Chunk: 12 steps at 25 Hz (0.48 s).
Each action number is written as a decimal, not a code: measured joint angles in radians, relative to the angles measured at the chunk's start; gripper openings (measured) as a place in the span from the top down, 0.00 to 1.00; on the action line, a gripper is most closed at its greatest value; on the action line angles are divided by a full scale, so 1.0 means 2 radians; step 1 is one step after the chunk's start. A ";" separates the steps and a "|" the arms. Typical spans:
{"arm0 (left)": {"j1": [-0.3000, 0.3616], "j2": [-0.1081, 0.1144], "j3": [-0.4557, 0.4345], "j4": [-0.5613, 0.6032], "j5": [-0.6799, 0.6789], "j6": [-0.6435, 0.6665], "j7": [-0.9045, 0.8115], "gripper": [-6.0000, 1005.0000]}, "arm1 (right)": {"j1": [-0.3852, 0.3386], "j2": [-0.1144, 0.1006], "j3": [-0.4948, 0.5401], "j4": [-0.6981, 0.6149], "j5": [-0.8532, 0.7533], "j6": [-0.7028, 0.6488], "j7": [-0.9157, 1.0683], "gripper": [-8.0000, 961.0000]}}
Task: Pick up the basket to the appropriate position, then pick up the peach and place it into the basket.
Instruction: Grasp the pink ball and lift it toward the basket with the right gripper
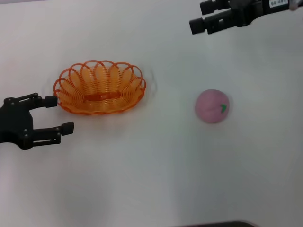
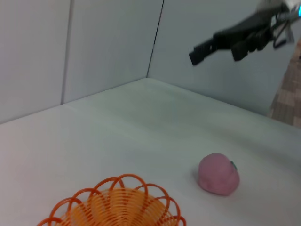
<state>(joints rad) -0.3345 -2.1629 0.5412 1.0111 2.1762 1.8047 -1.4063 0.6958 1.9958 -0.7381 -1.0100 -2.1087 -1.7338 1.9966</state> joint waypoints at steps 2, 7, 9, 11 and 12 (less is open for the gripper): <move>0.000 0.000 -0.001 0.001 0.000 0.003 -0.001 0.15 | 0.019 0.003 -0.010 -0.049 -0.040 -0.037 0.026 0.07; -0.001 0.000 -0.002 -0.001 0.000 0.004 -0.002 0.15 | 0.065 0.020 -0.036 -0.129 -0.193 -0.116 0.039 0.08; -0.002 0.000 -0.003 -0.002 0.000 0.004 -0.006 0.15 | 0.073 0.027 -0.065 -0.132 -0.243 -0.114 0.041 0.08; -0.003 0.000 -0.003 -0.002 0.000 0.004 -0.012 0.15 | 0.074 0.033 -0.095 -0.125 -0.280 -0.100 0.044 0.08; -0.004 0.000 -0.003 -0.002 0.000 0.003 -0.013 0.15 | 0.074 0.037 -0.108 -0.122 -0.291 -0.093 0.046 0.08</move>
<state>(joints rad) -0.3419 -2.1630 0.5359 1.0077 2.1768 1.8108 -1.4324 0.8428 2.0705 -0.9547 -1.2544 -2.6916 -1.9202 2.0884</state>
